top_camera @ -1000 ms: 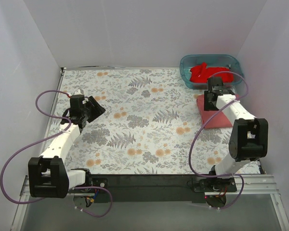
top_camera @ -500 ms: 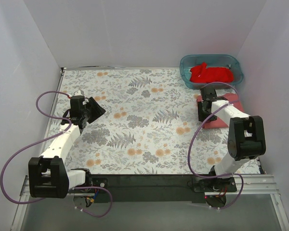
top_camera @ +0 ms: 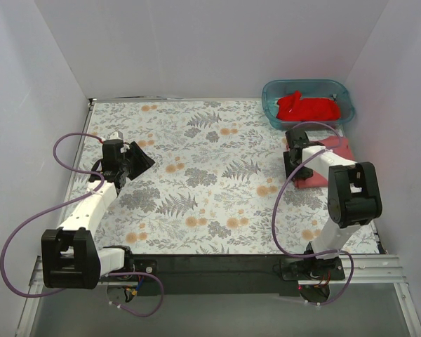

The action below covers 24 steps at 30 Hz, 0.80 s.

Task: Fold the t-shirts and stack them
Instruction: Neatly place the folded tshirt to the corner

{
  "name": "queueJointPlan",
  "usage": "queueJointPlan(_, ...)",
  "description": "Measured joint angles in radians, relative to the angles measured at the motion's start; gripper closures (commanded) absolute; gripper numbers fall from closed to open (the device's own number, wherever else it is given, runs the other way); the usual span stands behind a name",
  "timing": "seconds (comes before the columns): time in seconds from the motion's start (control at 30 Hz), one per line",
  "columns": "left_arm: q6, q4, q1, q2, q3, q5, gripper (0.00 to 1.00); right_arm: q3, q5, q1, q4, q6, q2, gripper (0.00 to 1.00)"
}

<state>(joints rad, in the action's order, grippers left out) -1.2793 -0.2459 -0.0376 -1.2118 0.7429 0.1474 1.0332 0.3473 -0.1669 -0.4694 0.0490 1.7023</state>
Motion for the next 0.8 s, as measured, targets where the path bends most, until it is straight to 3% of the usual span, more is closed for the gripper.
queueJointPlan(0.17, 0.000, 0.006, 0.000, -0.002, 0.000, 0.009, 0.52, 0.003, 0.070, -0.001, 0.011, -0.009, 0.027, 0.59)
queueJointPlan(0.3, 0.000, 0.008, 0.000, -0.004, 0.000, 0.013, 0.52, 0.017, 0.118, -0.004, 0.031, -0.048, 0.064, 0.98)
queueJointPlan(0.8, 0.000, 0.013, 0.000, -0.021, -0.002, 0.018, 0.53, 0.128, 0.261, -0.023, 0.091, -0.216, 0.201, 0.99)
